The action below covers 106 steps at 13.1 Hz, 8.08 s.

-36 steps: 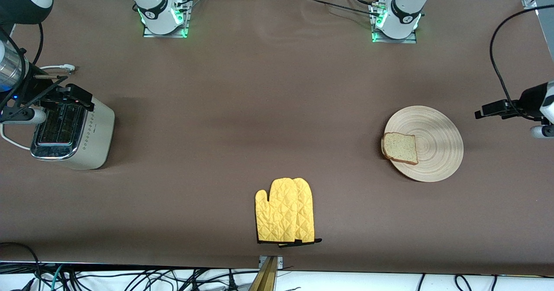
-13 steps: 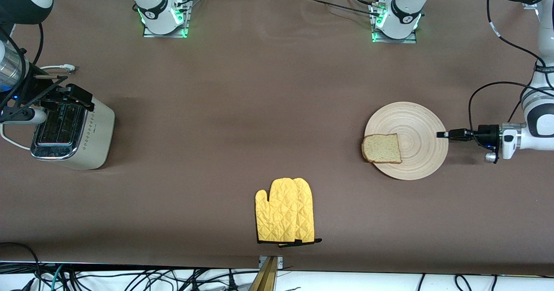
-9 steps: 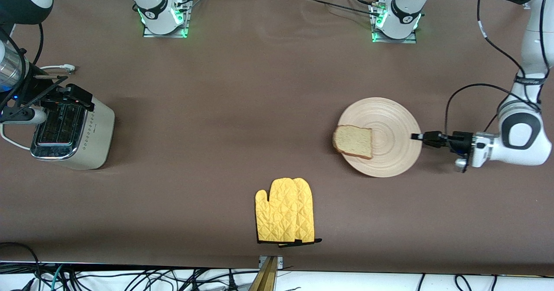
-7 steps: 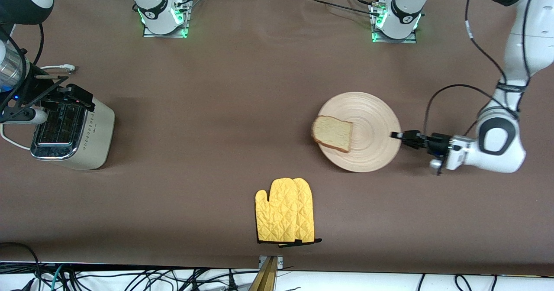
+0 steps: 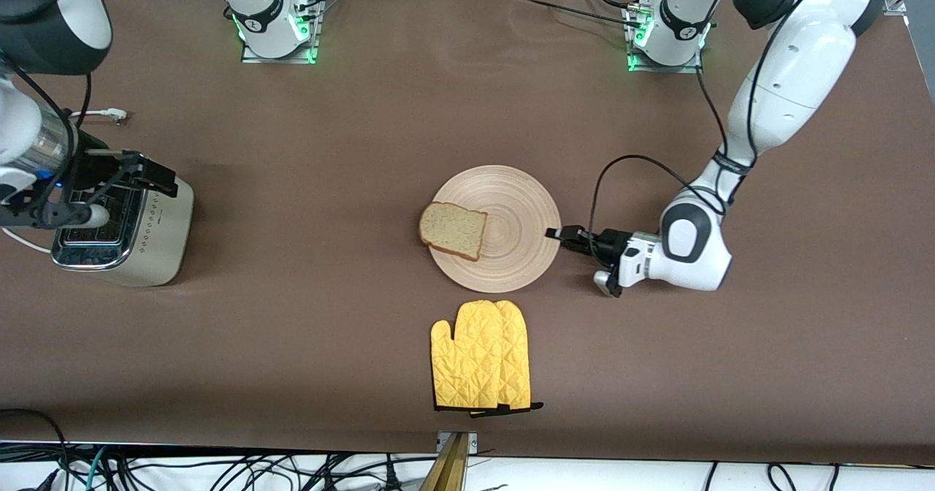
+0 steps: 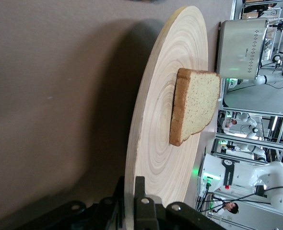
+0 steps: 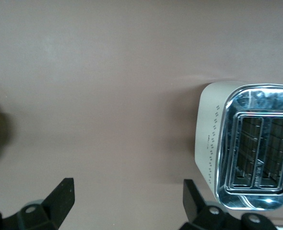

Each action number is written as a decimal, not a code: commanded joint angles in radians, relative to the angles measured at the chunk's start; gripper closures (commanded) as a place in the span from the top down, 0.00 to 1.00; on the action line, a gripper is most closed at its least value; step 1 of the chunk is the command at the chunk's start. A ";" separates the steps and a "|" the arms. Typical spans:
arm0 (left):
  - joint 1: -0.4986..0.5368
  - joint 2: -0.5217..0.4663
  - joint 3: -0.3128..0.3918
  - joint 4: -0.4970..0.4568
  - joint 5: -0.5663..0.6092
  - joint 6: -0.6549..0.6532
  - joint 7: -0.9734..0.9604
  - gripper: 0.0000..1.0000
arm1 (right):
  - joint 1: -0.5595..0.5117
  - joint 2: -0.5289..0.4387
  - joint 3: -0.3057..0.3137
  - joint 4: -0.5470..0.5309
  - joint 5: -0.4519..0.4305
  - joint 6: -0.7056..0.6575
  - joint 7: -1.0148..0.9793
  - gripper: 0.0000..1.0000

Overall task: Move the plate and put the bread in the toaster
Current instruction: 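Draw back the left gripper while the right gripper reaches the bread, then pinch the bread slice's crust with the right gripper and lift it, then carry the bread with the right gripper above the toaster slot, then lower the bread into the toaster slot and open the right gripper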

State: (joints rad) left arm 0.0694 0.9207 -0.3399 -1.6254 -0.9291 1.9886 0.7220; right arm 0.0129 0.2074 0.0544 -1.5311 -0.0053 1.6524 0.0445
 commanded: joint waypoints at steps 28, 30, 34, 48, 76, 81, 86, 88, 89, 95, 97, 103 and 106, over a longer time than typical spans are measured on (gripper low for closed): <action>-0.076 -0.849 0.317 0.043 0.933 -0.349 -0.596 1.00 | 0.398 0.555 0.005 -0.041 0.734 0.512 0.011 0.24; -0.074 -0.881 0.320 -0.002 0.909 -0.346 -0.619 1.00 | 0.398 0.547 0.005 -0.041 0.734 0.506 0.014 0.03; -0.068 -0.913 0.318 -0.040 0.866 -0.341 -0.665 1.00 | 0.404 0.544 0.005 -0.037 0.734 0.506 0.015 0.00; -0.062 -0.936 0.318 -0.060 0.924 -0.366 -0.661 1.00 | 0.368 0.510 -0.005 0.051 0.714 0.351 0.041 0.00; -0.065 -0.935 0.311 -0.054 0.969 -0.372 -0.662 1.00 | 0.361 0.537 -0.008 0.172 0.352 0.243 0.092 0.00; -0.063 -0.935 0.311 -0.054 0.969 -0.376 -0.659 1.00 | 0.357 0.514 -0.079 0.267 0.350 0.078 0.123 0.00; -0.065 -0.935 0.311 -0.054 0.967 -0.389 -0.656 1.00 | 0.357 0.419 -0.348 0.341 0.344 -0.199 0.027 0.00; -0.065 -0.935 0.311 -0.054 0.967 -0.390 -0.658 1.00 | 0.357 0.380 -0.474 0.341 0.344 -0.299 -0.084 0.00; -0.063 -0.935 0.312 -0.054 0.967 -0.390 -0.656 1.00 | 0.357 0.368 -0.534 0.341 0.340 -0.343 -0.094 0.00; -0.062 -0.931 0.317 -0.037 0.972 -0.390 -0.658 1.00 | 0.354 0.332 -0.763 0.338 0.105 -0.395 -0.293 0.00; -0.047 -0.933 0.320 -0.039 0.972 -0.392 -0.658 1.00 | 0.325 0.343 -0.789 0.338 0.073 -0.366 -0.362 0.00; -0.030 -0.925 0.317 -0.033 0.971 -0.392 -0.627 1.00 | 0.294 0.417 -0.788 0.287 0.074 -0.234 -0.402 0.00; -0.030 -0.925 0.314 -0.033 0.971 -0.393 -0.622 1.00 | 0.285 0.444 -0.783 0.266 0.087 -0.183 -0.400 0.00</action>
State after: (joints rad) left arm 0.0363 -0.0061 -0.0170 -1.6757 0.0172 1.6118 0.0795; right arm 0.3023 0.6548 -0.7310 -1.2482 0.0832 1.4469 -0.3391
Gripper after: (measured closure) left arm 0.000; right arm 0.855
